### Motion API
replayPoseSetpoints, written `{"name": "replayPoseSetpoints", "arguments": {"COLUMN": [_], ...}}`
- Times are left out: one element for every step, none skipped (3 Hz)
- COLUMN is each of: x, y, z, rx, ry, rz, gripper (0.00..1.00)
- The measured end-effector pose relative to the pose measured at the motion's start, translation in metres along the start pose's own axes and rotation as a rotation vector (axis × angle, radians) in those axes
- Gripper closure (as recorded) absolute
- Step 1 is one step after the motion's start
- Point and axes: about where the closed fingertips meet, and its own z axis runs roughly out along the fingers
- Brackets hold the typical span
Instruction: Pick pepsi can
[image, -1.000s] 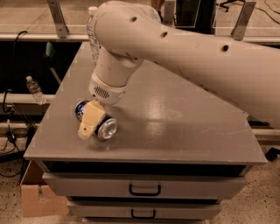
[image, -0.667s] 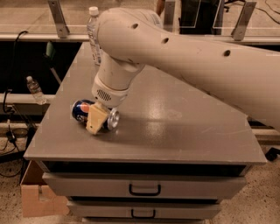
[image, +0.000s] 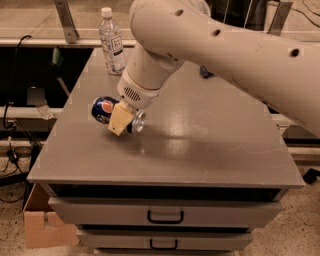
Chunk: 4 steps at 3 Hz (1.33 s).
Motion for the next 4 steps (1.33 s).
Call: {"name": "replayPoseSetpoints", "arguments": {"x": [-0.004, -0.004, 0.007, 0.007], "y": [-0.029, -0.057, -0.078, -0.08], "z": [-0.035, -0.064, -0.086, -0.089], "rx": [0.009, -0.016, -0.064, -0.063], "ry": [-0.12, -0.27, -0.426, -0.451], "rz": [-0.035, -0.065, -0.098, -0.137], "gripper": [1.0, 1.0, 1.0, 1.0]}}
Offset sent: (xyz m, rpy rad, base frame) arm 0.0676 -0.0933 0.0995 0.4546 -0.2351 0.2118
